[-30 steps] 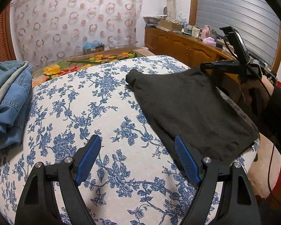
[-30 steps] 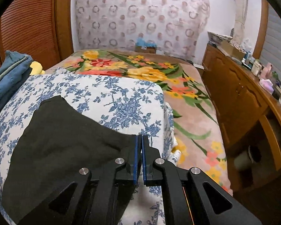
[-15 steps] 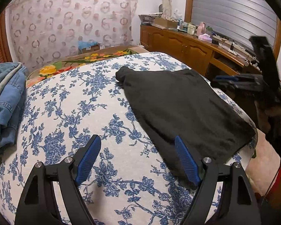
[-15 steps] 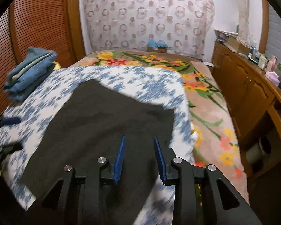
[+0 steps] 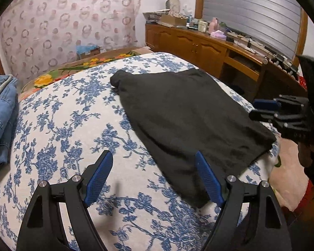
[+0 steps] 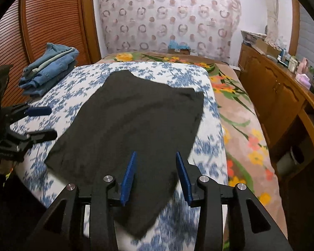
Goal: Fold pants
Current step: 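Lay the folded shirt down and open the right gripper, then close both grippers on the black shirt's edge, then lift the held shirt edge with both grippers and carry it over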
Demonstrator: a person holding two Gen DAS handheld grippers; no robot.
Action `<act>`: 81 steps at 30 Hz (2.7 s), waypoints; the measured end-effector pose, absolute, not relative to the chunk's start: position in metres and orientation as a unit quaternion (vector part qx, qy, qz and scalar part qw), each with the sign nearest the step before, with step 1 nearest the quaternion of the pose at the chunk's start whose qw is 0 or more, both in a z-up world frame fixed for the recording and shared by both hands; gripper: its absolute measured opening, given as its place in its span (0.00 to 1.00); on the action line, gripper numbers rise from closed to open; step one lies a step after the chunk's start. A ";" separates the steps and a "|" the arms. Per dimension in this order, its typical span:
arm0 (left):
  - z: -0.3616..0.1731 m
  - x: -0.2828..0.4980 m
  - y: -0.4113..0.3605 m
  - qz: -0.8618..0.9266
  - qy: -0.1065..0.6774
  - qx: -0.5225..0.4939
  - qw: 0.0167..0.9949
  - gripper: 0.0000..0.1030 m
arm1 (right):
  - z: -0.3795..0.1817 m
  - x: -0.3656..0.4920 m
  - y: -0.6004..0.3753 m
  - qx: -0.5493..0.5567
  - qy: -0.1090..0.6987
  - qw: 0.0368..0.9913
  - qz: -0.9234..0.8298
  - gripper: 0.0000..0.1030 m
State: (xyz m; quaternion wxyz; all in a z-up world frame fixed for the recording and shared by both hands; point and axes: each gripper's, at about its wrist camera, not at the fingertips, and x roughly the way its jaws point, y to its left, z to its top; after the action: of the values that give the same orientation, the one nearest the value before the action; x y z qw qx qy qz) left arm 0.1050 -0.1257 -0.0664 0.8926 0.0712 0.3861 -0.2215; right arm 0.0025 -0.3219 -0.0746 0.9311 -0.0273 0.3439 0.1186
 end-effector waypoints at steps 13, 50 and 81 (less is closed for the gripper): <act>-0.080 0.094 -0.141 -0.257 0.413 0.085 0.870 0.67 | -0.090 -0.021 -0.327 0.015 0.365 0.923 0.121 0.40; -0.087 0.082 -0.136 -0.286 0.431 0.041 0.855 0.44 | -0.103 -0.025 -0.309 0.030 0.347 0.925 0.150 0.11; 0.042 0.084 -0.099 -0.285 0.281 -0.012 0.916 0.04 | 0.028 -0.011 -0.287 -0.005 0.198 0.963 0.182 0.07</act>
State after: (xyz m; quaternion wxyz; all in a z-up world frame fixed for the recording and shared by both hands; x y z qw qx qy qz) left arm 0.0844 -0.0991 0.0422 0.9163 -0.0117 0.2806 -0.2855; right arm -0.0112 -0.2868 0.0276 0.9631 -0.0052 0.1984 0.1816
